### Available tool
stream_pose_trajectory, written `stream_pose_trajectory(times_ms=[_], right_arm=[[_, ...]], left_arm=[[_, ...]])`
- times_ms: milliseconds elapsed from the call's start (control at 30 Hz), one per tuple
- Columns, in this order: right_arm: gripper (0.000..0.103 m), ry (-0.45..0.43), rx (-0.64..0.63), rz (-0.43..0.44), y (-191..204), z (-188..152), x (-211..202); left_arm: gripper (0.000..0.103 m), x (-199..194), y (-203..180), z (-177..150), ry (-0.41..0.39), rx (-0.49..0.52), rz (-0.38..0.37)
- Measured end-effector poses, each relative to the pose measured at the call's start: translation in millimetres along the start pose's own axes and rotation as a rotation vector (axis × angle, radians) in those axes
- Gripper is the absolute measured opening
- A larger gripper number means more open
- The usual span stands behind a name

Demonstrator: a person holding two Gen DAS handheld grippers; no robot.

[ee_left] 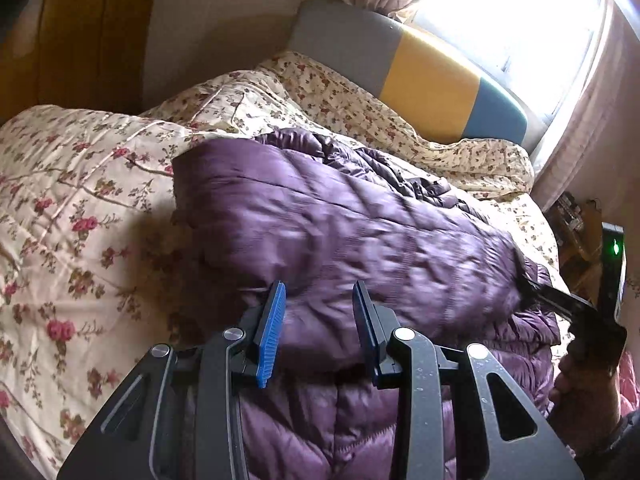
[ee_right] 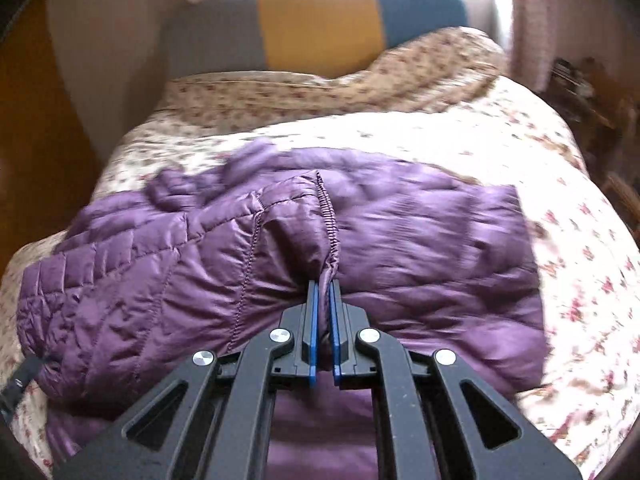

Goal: Fold large clothes

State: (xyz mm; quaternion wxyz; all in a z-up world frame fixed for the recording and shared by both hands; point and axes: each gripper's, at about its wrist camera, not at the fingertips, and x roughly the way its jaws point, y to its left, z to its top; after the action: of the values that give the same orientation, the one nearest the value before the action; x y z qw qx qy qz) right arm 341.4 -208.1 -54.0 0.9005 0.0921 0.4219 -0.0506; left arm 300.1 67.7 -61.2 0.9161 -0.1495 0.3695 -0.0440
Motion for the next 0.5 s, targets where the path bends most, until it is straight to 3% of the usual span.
stream_pose_trajectory(times_ms=[167, 300, 467, 500], right_arm=[[0.004, 0.022, 0.003, -0.087, -30.9, -9.2, 5.7], [0.004, 0.062, -0.003, -0.1, -39.2, -19.9, 16.7], [0.004, 0.077, 0.006, -0.091, -39.5, -23.4, 23.4], [0.005, 0.083, 0.01, -0.087, -40.9, -21.4, 23.4]], left_arm=[[0.034, 18.2, 3.9, 4.3, 0.029, -0.002, 0.018], [0.034, 42.2, 10.1, -4.3, 0.107, 0.004, 0.029], [0.034, 39.6, 10.1, -9.0, 0.113, 0.007, 0.026], [0.039, 34.1, 10.8, -7.0, 0.105, 0.002, 0.037]])
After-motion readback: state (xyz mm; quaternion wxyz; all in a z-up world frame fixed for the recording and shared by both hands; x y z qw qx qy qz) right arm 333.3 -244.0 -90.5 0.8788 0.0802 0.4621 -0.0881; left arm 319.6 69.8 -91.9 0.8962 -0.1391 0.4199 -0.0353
